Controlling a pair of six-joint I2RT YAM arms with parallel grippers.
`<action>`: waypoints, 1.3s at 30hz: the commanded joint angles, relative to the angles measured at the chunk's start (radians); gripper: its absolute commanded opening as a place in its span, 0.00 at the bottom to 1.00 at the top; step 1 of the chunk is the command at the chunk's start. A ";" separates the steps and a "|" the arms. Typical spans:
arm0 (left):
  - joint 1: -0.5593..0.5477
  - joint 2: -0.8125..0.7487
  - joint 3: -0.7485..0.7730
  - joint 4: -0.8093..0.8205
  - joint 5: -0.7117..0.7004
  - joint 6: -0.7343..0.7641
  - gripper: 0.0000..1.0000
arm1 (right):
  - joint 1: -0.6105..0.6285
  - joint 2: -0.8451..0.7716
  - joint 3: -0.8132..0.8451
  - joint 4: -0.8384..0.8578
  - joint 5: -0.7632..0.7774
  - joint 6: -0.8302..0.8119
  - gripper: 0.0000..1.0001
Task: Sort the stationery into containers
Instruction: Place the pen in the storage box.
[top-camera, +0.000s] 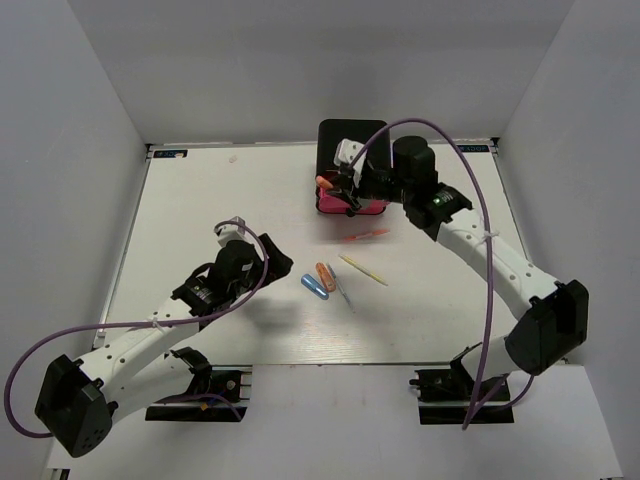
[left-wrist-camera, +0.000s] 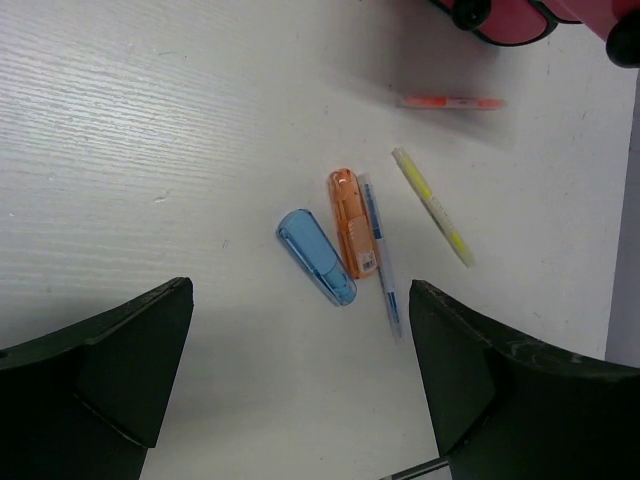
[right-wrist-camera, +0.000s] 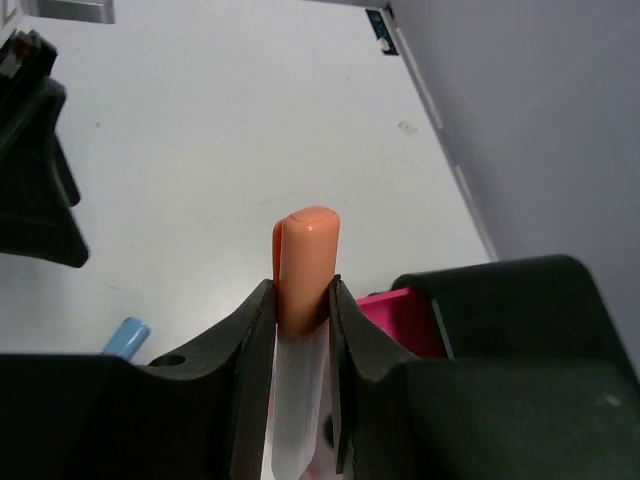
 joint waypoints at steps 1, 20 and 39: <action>0.002 -0.009 0.004 0.034 0.023 -0.015 0.98 | -0.044 0.072 0.064 0.015 -0.121 -0.119 0.00; 0.002 -0.027 -0.024 0.055 0.042 -0.015 0.97 | -0.239 0.422 0.395 -0.281 -0.353 -0.503 0.00; 0.002 0.071 0.022 0.103 0.060 -0.005 0.97 | -0.288 0.327 0.299 -0.065 -0.324 -0.267 0.66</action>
